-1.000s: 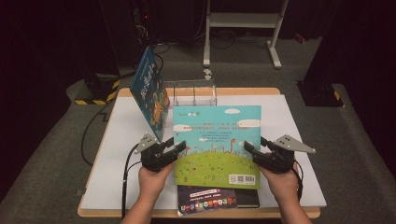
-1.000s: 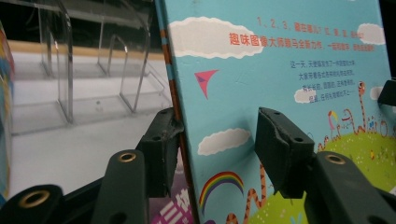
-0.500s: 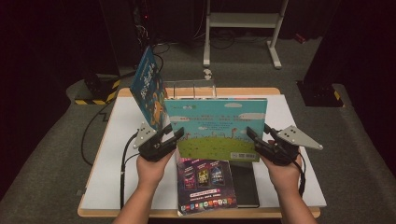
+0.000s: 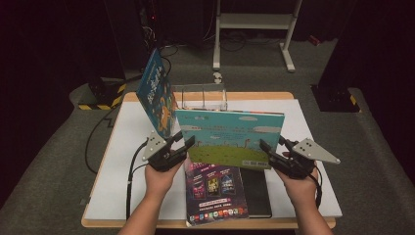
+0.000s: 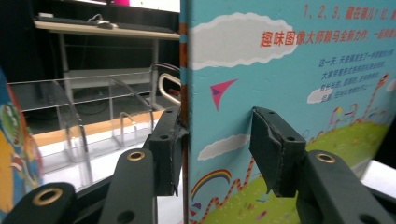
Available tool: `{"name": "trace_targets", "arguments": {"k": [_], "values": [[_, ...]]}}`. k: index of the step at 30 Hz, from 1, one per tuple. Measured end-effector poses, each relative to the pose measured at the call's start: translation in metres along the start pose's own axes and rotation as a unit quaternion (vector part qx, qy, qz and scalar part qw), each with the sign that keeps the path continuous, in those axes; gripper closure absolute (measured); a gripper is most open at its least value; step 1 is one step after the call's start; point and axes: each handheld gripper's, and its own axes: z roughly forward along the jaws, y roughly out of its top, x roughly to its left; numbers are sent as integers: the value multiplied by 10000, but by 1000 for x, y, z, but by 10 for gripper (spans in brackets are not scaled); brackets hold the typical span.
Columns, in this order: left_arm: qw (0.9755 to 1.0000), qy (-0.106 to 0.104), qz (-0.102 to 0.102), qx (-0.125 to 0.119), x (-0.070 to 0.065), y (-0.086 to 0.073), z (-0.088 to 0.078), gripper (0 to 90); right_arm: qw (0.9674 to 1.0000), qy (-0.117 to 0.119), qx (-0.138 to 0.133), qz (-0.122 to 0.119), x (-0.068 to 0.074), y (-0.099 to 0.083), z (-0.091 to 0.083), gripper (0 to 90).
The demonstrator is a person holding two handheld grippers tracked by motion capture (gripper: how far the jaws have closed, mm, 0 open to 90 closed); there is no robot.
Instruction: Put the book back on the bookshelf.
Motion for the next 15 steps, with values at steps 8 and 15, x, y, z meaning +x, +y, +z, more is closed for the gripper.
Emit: {"name": "trace_targets", "arguments": {"k": [8, 15], "values": [[9999, -101, 50, 23, -3, -3, -5, 559, 9989, 441, 132, 45, -5, 5, 0, 396], [9999, 56, 91, 101, 5, -13, -13, 555, 9972, 744, 79, -25, -2, 5, 0, 534]]}}
